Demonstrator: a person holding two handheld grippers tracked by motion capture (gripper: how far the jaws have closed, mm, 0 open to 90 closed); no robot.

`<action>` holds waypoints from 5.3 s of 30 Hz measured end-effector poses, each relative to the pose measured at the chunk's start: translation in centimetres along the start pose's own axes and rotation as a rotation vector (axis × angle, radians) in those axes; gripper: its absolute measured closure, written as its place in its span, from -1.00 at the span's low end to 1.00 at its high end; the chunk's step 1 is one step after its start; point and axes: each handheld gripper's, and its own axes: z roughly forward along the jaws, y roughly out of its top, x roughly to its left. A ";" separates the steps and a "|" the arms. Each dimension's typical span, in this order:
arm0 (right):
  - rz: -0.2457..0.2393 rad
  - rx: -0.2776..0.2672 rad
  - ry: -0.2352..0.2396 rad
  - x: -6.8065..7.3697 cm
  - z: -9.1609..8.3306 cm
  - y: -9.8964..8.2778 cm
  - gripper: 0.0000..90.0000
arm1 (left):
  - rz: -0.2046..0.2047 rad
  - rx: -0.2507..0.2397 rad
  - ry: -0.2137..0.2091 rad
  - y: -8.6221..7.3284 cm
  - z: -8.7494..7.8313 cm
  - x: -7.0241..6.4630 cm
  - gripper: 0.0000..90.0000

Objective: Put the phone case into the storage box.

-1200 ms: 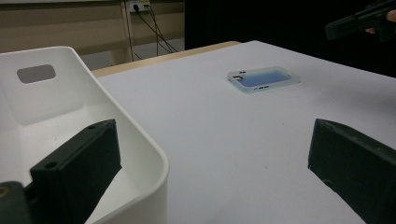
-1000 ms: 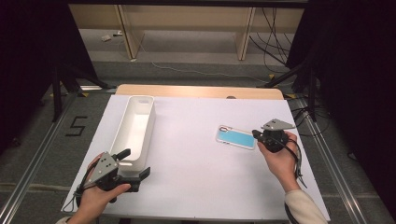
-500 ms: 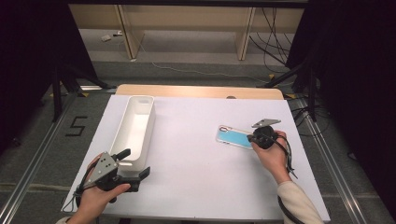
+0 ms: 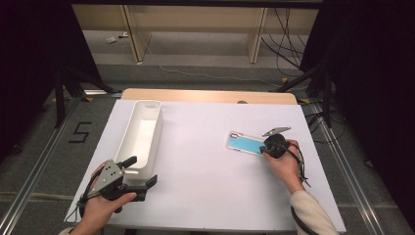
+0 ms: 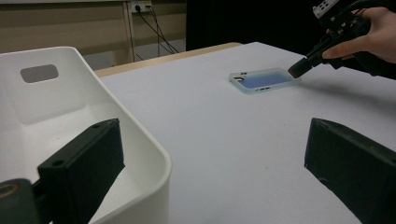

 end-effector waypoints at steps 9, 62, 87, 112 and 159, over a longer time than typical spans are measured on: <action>-0.006 0.013 0.009 0.1 0.2 0.0 1.00 | 0.007 0.000 -0.004 0.0 0.0 0.1 -0.91; -0.031 0.011 0.087 3.9 1.9 2.1 1.00 | 0.004 -0.001 -0.002 0.0 0.0 0.1 -0.90; -0.029 0.001 0.104 4.3 2.3 2.6 1.00 | 0.002 -0.001 -0.002 0.0 0.0 0.1 -0.89; 0.076 -0.169 0.034 2.8 -1.3 1.8 0.47 | -0.003 -0.002 -0.001 0.0 -0.1 0.2 -0.88; 0.051 -0.557 0.030 3.2 -11.9 -1.4 -0.57 | -0.012 -0.004 0.000 0.0 -0.1 0.2 -0.88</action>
